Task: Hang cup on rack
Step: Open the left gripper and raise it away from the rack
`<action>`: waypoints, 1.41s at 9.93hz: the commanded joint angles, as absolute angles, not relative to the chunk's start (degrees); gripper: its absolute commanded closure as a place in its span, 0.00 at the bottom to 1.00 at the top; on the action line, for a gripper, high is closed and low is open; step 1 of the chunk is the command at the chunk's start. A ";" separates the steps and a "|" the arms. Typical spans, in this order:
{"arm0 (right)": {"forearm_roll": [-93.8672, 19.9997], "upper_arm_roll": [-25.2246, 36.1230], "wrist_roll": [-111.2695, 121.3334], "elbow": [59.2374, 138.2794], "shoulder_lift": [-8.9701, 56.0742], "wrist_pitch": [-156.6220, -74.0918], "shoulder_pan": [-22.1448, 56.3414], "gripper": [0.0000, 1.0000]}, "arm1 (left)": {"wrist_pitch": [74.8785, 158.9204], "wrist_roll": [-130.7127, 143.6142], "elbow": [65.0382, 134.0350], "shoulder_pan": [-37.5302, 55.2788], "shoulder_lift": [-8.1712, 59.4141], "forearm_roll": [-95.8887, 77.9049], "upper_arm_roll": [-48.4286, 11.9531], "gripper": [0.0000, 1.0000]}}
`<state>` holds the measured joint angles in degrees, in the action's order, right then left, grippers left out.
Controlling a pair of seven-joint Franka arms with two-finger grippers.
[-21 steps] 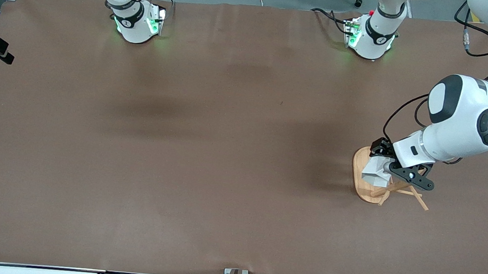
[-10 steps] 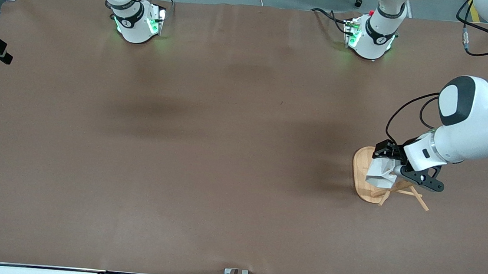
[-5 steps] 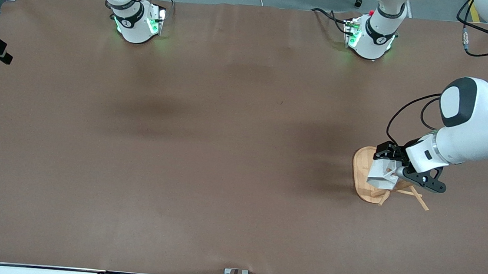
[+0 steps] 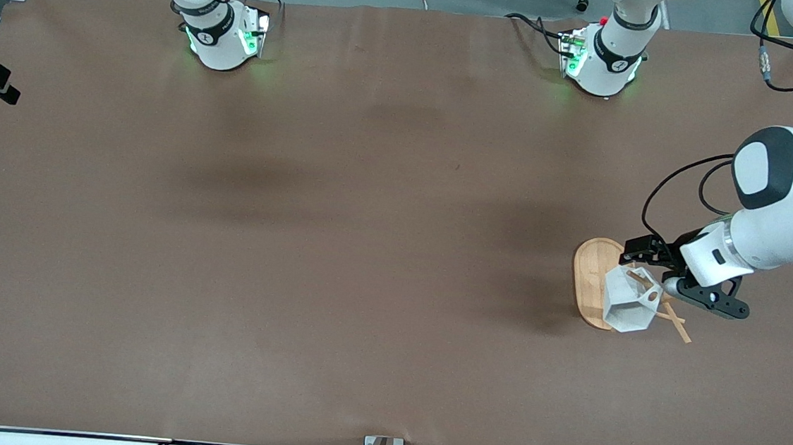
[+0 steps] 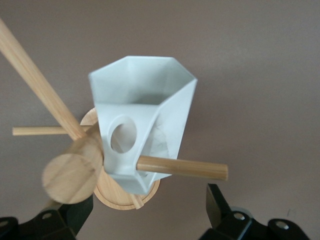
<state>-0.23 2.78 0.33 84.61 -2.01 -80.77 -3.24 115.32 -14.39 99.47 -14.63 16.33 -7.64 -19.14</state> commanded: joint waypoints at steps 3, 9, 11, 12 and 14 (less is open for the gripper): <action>0.09 2.99 -0.44 84.11 -1.76 -80.68 -2.90 0.00 | 102.24 -0.73 93.87 -13.37 10.66 -7.47 -19.07 0.00; 0.09 4.12 3.05 85.42 -1.76 -85.51 -2.73 0.00 | 91.87 2.18 93.34 -2.03 -1.48 -1.41 -8.18 0.00; 0.09 4.22 3.25 85.34 -1.84 -84.99 -2.72 0.00 | 89.74 3.95 96.31 -2.11 -4.55 -1.32 -8.26 0.00; 0.09 4.22 3.25 85.34 -1.85 -84.99 -2.72 0.00 | 89.82 3.96 97.02 -2.11 -5.79 -1.23 -8.26 0.00; 0.09 4.22 3.25 85.34 -1.85 -84.73 -2.81 0.00 | 89.48 4.48 97.82 -2.55 -7.20 0.69 -8.61 0.00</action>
